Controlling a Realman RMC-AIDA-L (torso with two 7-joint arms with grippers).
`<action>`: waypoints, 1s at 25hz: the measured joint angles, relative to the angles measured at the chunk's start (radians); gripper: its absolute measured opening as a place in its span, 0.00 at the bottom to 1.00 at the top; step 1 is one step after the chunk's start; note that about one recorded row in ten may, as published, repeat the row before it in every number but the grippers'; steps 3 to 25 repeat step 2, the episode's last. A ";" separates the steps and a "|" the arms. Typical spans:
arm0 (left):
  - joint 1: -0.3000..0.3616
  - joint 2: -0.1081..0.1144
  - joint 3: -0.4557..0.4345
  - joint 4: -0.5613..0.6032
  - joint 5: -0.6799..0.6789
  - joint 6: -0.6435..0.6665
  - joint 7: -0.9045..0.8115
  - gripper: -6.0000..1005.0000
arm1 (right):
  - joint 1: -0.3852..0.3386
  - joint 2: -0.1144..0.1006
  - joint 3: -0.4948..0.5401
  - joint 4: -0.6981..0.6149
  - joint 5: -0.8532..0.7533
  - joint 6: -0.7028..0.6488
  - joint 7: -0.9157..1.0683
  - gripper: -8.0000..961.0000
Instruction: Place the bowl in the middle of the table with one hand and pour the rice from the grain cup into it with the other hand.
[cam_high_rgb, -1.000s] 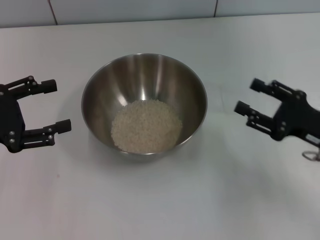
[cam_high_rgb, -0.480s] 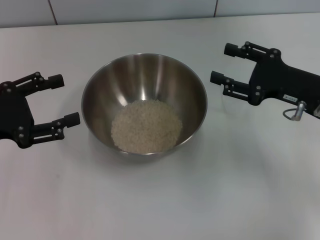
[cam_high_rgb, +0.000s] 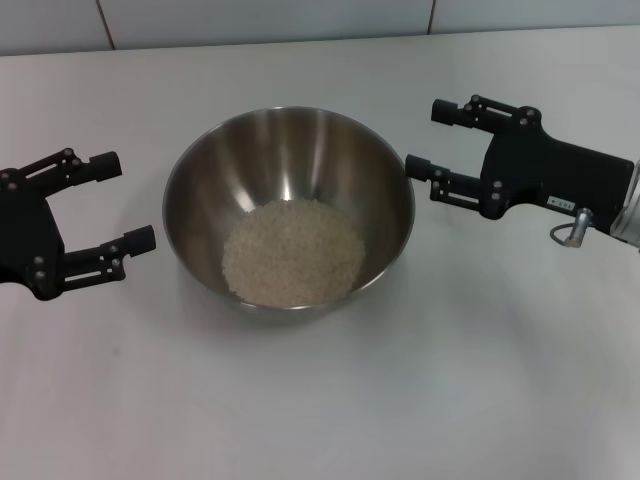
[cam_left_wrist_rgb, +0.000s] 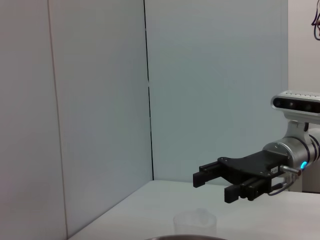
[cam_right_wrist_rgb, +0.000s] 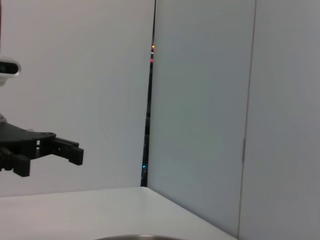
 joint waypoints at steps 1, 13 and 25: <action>0.004 -0.002 0.000 0.000 0.001 0.000 0.002 0.83 | -0.003 0.000 -0.012 0.001 0.003 0.000 0.000 0.72; 0.010 -0.003 0.000 0.000 0.000 0.001 0.009 0.83 | -0.006 0.000 -0.015 0.002 0.004 0.001 0.000 0.72; 0.010 -0.003 0.000 0.000 0.000 0.001 0.009 0.83 | -0.006 0.000 -0.015 0.002 0.004 0.001 0.000 0.72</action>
